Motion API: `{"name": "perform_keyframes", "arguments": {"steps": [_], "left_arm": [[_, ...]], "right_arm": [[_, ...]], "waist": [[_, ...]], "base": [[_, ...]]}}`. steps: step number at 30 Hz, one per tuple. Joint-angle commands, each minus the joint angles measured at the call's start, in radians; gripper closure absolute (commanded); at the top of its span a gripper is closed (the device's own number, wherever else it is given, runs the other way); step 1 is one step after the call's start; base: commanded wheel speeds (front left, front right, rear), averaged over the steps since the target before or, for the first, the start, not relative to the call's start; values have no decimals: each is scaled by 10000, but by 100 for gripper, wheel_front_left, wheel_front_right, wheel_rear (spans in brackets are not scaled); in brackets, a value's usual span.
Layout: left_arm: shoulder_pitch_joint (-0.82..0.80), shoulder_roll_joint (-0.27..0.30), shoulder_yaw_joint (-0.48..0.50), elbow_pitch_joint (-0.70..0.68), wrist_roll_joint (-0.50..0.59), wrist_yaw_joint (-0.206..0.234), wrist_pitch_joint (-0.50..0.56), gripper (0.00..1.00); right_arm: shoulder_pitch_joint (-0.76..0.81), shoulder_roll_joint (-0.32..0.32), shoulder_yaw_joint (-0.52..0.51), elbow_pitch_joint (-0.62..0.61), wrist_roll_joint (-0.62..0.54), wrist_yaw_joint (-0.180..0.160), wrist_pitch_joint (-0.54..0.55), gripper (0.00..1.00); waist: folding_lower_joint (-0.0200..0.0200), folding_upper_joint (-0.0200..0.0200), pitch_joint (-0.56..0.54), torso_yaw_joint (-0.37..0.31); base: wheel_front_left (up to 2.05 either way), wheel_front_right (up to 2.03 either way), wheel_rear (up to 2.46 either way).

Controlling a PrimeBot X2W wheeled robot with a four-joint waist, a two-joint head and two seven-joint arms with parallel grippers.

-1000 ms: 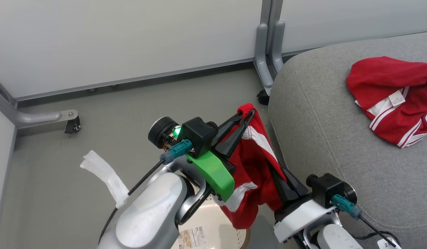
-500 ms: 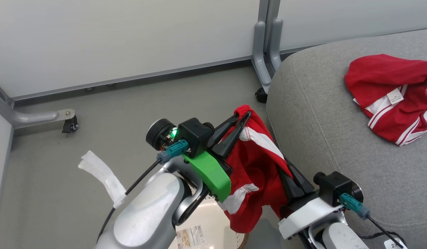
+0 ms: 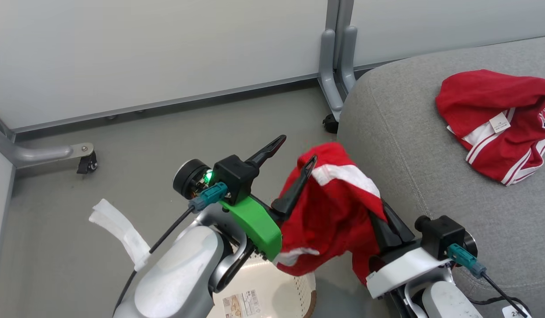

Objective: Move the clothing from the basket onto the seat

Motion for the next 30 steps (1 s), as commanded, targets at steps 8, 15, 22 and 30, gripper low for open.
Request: {"name": "perform_keyframes", "arguments": {"steps": [8, 15, 22, 30], "left_arm": [[332, 267, 50, -15, -195, 117, 39, 0], [366, 338, 56, -20, -249, 191, 18, 0], [443, 360, 32, 67, -260, 306, -98, 0], [384, 487, 3, -99, -242, 372, -145, 0]], "right_arm": [[150, 24, -330, -148, -123, -14, -30, 100], [136, 33, -433, -187, -164, -14, -30, 100], [136, 76, -949, -582, 182, -14, -30, 100], [-98, 70, -1492, -1731, 254, -14, -30, 100]], "waist": [[0, -1, 23, -8], [0, -1, 62, -29], [0, -1, 103, -229], [0, -1, 567, -1261]], "base": [[0, 0, 0], [0, 0, 0], [0, 0, 0], [0, 0, 0]]}}
